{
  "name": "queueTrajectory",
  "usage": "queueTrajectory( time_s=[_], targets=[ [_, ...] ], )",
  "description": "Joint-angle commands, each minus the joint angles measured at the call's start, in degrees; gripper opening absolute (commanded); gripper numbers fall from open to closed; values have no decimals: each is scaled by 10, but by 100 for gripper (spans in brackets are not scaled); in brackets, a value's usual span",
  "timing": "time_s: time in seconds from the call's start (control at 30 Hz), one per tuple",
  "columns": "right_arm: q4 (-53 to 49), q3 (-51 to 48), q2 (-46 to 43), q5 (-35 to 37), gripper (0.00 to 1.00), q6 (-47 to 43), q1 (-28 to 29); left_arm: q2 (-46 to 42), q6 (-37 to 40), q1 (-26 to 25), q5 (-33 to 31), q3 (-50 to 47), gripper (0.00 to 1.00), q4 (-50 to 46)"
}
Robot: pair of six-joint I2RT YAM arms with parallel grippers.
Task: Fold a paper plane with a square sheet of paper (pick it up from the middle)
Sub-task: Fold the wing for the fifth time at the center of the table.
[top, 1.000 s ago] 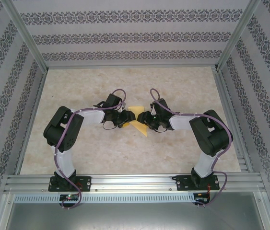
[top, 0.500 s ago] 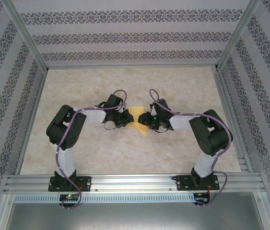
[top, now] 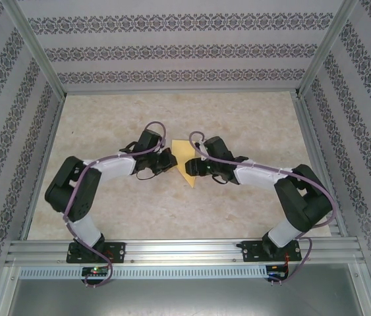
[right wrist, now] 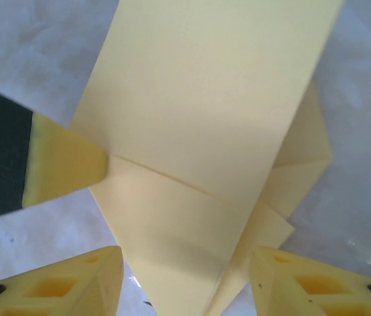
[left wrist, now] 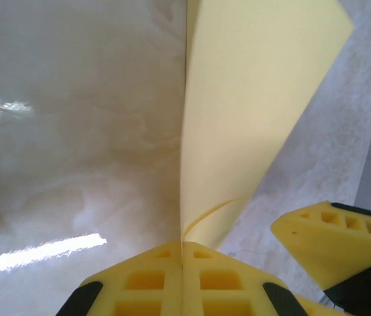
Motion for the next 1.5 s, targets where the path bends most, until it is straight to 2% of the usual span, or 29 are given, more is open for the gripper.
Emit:
queueTrajectory(
  time_s=[0.0, 0.3, 0.53, 0.73, 0.97, 1.2, 1.47],
  targets=[
    [21, -4, -13, 59, 55, -72, 23, -45, -30, -6, -58, -30, 0, -16],
    [113, -38, -28, 113, 57, -103, 61, -149, -53, -6, -148, -71, 0, -48],
    [98, -32, -64, 118, 60, -78, 59, -204, -42, -5, -181, -65, 0, -79],
    [111, -26, -39, 84, 61, -75, 64, -167, -49, -7, -162, -72, 0, -53],
    [172, -33, 2, 63, 57, -154, 99, -100, -57, -7, -136, -64, 0, -44],
    [300, -61, 58, 70, 54, -233, 131, -101, -61, -6, -153, -56, 0, -70],
    [380, -50, 136, 80, 48, -285, 144, -102, -63, -6, -152, -44, 0, -86]
  ],
)
